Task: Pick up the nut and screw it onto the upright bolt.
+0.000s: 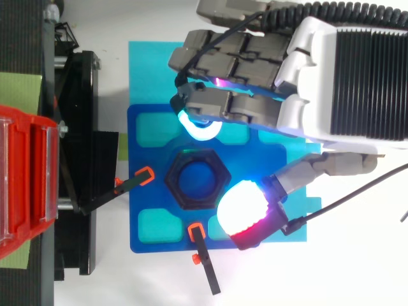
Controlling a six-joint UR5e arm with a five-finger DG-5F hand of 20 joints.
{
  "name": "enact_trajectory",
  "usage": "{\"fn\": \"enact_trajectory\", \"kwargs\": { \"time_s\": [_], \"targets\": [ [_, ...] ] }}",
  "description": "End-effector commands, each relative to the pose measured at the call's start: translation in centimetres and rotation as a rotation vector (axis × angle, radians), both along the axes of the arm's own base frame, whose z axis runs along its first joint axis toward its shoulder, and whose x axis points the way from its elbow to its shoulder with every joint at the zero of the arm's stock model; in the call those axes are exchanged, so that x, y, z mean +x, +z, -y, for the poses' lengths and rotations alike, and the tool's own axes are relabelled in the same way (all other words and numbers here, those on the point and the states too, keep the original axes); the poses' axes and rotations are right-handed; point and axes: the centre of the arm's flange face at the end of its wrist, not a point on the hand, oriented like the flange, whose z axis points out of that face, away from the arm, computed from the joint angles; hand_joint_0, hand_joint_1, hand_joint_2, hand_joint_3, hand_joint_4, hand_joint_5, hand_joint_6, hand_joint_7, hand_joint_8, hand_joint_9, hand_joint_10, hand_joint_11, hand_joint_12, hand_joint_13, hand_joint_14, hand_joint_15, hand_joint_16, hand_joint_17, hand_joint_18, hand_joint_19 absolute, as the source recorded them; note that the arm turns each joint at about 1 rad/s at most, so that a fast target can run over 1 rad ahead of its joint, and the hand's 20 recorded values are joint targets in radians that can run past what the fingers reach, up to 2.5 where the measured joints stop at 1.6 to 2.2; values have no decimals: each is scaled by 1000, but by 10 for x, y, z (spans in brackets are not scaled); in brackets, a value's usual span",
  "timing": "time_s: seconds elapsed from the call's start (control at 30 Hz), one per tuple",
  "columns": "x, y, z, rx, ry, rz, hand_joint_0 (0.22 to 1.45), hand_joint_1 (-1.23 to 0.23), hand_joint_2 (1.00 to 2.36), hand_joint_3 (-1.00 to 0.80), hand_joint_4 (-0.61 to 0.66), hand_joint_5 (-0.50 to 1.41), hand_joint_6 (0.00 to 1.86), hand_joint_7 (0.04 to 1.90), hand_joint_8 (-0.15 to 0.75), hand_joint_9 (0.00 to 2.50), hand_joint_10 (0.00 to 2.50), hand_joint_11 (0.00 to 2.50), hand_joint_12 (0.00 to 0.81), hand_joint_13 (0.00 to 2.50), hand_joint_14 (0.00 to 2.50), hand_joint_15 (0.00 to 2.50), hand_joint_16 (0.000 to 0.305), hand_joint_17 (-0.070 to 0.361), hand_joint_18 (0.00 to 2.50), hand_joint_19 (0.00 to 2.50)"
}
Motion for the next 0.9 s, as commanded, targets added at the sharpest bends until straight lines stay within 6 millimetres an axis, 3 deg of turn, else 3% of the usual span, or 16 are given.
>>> {"fn": "enact_trajectory", "kwargs": {
  "time_s": [0.0, 0.1, 0.43, 0.87],
  "targets": [
    [-1, 4, 1, -9, 0, -23, 493, -205, 1000, -500, 207, -131, 604, 1132, 262, 566, 0, 0, 286, 610, 0, 0, 33, 75, 335, 38],
    [-1, 6, 3, -9, -3, -24, 494, -201, 1000, -500, 228, -121, 501, 1199, 260, 566, 0, 0, 285, 609, 0, 0, 33, 75, 334, 38],
    [8, 19, -2, 2, 26, 41, 489, -183, 1000, -500, 158, -155, 502, 749, 232, 549, 0, 0, 278, 581, 0, 0, 35, 78, 303, 30],
    [9, 15, -13, 19, 45, 54, 486, -165, 1000, -500, 128, -159, 501, 615, 207, 525, 0, 0, 272, 545, 0, 0, 34, 76, 261, 5]
  ]
}}
